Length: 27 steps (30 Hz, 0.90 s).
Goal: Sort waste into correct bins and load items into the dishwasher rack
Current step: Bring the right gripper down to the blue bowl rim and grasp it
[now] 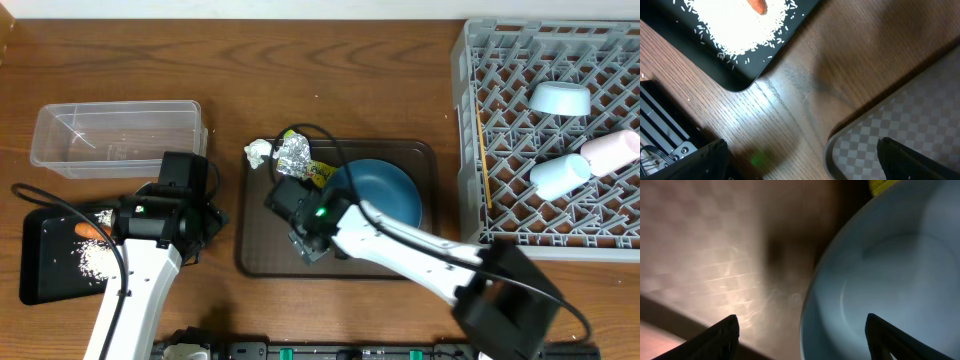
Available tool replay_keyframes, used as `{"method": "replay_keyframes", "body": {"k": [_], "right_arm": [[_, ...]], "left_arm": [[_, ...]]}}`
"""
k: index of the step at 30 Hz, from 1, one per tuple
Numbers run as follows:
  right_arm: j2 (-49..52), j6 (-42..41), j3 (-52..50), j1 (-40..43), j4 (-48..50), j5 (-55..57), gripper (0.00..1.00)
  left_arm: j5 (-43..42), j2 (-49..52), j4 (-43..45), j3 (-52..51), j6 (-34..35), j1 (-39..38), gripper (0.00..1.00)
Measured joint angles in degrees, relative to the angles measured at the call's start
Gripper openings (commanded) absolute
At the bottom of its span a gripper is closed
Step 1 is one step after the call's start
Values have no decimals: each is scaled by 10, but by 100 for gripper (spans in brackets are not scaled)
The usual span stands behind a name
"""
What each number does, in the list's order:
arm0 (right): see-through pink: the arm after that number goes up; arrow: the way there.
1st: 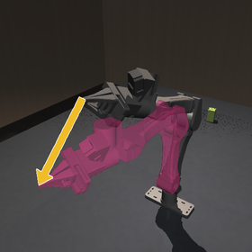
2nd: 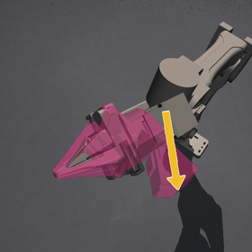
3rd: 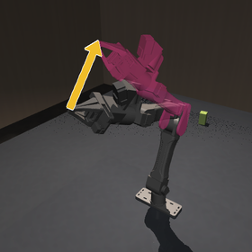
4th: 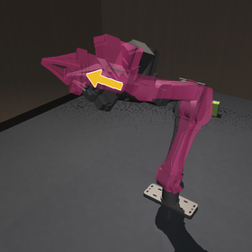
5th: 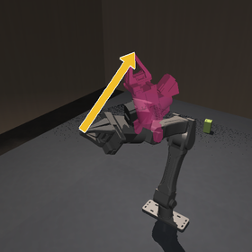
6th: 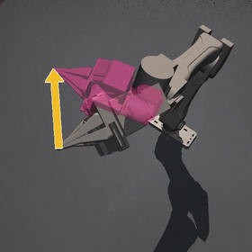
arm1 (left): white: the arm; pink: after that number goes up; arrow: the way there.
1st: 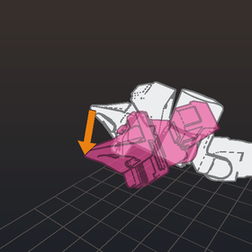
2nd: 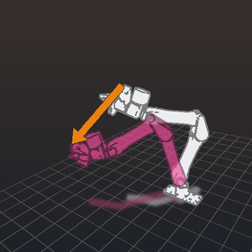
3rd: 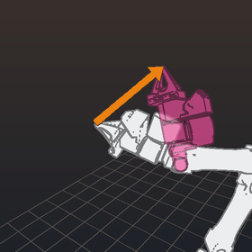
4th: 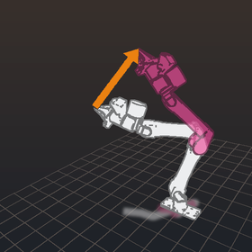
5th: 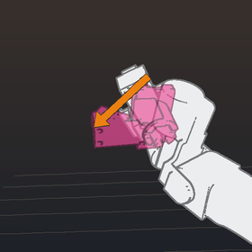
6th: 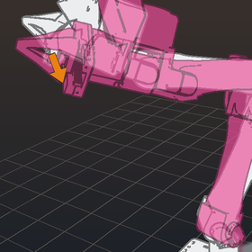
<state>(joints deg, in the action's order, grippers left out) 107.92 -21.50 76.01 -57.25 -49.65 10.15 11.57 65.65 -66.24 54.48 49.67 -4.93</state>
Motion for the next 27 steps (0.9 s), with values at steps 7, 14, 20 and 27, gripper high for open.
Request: {"method": "replay_keyframes", "body": {"k": [7, 14, 20, 27], "right_arm": [[66, -24, 0, -23, 2, 67, 80], [75, -40, 3, -26, 20, 84, 57], [79, -42, 3, -26, 26, 91, 38], [87, -49, 4, -25, 19, 107, 1]], "left_arm": [[0, 0, 0, 0, 0, 0, 98], [0, 0, 0, 0, 0, 0, 98], [0, 0, 0, 0, 0, 0, 98], [0, 0, 0, 0, 0, 0, 98]]}}
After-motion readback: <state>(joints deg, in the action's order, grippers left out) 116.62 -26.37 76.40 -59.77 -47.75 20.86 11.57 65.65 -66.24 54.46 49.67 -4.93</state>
